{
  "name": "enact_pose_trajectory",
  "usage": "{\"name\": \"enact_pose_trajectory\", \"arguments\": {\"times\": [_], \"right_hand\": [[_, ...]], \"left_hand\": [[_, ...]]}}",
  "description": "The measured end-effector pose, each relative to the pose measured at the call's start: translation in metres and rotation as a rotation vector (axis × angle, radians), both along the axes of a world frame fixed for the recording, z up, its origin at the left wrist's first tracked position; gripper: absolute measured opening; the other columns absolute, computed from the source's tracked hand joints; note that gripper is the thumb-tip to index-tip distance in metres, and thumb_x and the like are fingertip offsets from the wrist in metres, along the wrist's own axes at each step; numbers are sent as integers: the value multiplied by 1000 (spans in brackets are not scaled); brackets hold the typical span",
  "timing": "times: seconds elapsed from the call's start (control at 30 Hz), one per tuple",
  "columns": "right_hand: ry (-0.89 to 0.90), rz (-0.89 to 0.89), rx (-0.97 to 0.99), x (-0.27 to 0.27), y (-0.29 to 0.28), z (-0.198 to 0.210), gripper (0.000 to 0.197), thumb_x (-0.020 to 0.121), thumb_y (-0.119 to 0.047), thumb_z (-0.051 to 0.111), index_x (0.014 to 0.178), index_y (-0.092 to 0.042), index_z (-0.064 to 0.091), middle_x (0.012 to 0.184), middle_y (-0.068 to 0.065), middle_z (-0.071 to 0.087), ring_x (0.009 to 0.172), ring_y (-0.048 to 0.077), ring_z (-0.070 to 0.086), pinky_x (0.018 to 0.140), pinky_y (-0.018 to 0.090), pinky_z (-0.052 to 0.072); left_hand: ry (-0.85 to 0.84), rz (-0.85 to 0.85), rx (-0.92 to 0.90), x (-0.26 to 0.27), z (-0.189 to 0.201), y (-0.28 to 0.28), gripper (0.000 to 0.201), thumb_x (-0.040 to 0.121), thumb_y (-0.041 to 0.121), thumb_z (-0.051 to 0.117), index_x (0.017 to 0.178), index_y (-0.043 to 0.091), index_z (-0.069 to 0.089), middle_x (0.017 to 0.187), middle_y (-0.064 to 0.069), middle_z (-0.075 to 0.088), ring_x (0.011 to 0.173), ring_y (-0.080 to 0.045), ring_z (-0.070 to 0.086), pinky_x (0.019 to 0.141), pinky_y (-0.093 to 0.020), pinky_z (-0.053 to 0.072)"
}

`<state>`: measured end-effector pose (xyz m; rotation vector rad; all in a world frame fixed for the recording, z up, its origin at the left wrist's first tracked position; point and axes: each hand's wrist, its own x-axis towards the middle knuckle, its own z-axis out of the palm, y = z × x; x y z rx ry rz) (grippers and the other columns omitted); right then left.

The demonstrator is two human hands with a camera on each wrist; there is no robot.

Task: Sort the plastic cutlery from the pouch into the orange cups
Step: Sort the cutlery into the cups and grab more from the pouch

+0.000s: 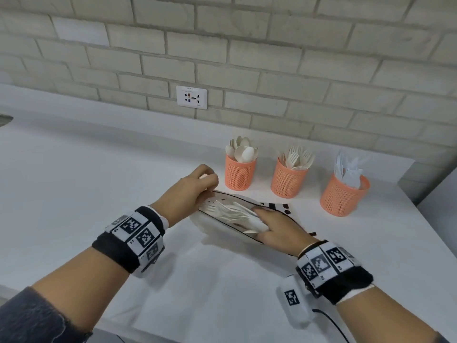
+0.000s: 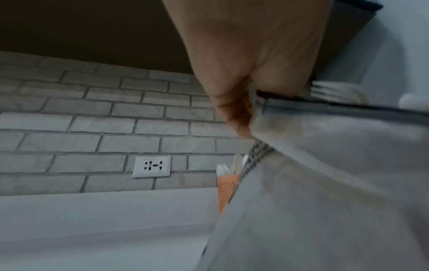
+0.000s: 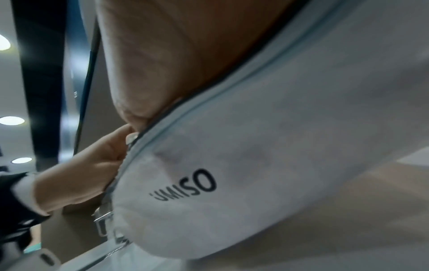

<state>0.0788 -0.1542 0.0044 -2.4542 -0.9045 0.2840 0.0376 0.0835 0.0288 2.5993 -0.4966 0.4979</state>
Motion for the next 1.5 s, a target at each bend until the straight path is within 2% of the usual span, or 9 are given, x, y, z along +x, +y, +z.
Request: {"name": "enact_pose_trajectory", "arguments": {"times": [0.3, 0.53, 0.7, 0.87, 1.0, 1.13, 1.3, 1.37, 1.5], "right_hand": [[61, 61, -7, 0, 6, -1, 59, 77, -16, 69, 131, -21, 47, 126, -3, 58, 111, 12, 53, 85, 17, 35], [279, -7, 216, 1, -6, 6, 60, 81, -8, 66, 131, -31, 45, 118, -22, 55, 108, -6, 52, 94, 12, 37], [427, -129, 551, 6, -13, 16, 44, 77, 1, 69, 93, -35, 49, 88, -20, 58, 76, -8, 59, 69, 5, 48], [542, -173, 725, 3, 3, 21, 38, 73, -5, 75, 103, -22, 59, 95, -3, 68, 95, 13, 63, 90, 31, 51], [722, -201, 951, 2, 8, 29, 13, 79, 2, 65, 87, -7, 59, 61, 3, 62, 57, 14, 61, 58, 25, 54], [836, -191, 1098, 3, 6, 37, 11, 79, 2, 62, 84, -2, 54, 62, 7, 53, 51, 14, 53, 50, 25, 48], [875, -224, 1184, 4, -3, 40, 9, 84, -2, 56, 75, -1, 55, 63, 6, 53, 52, 14, 52, 52, 25, 48], [873, -226, 1185, 5, -6, 40, 10, 83, -6, 58, 76, 0, 55, 62, 5, 56, 52, 12, 53, 53, 24, 48], [886, -154, 1137, 1, -7, 44, 18, 73, -7, 66, 88, -1, 57, 59, 3, 59, 50, 11, 55, 51, 22, 48]], "left_hand": [[240, 59, -476, 9, 9, -21, 12, 88, 5, 58, 84, 13, 51, 88, 5, 59, 62, -20, 52, 59, -19, 39], [-3, 18, -46, 10, 2, 4, 36, 77, -17, 49, 65, 17, 48, 101, -6, 54, 69, -28, 57, 65, -38, 48], [34, 57, 42, 10, -14, 8, 31, 87, -4, 50, 109, 11, 65, 110, -5, 60, 81, -23, 57, 74, -31, 46], [303, -48, -133, -5, -7, -28, 15, 96, 23, 43, 108, 31, 37, 106, 3, 64, 85, -14, 54, 76, -30, 42], [655, -31, 172, -1, -8, -41, 33, 100, 33, 30, 116, 23, 57, 108, 1, 61, 101, -18, 52, 93, -30, 36], [902, 50, 486, 6, -26, -45, 43, 96, 48, 29, 106, 23, 63, 119, -1, 59, 104, -21, 51, 92, -34, 37], [746, 109, 434, 11, -13, -48, 25, 89, 39, 43, 102, 30, 63, 111, 8, 59, 106, -20, 49, 94, -34, 35], [589, 100, 326, 14, 7, -54, 27, 88, 33, 44, 107, 28, 63, 119, 5, 55, 114, -21, 43, 97, -36, 32], [614, -111, -523, 11, 45, -74, 49, 83, 47, 61, 126, 23, 53, 120, 9, 59, 111, -7, 54, 94, -23, 41]]}}
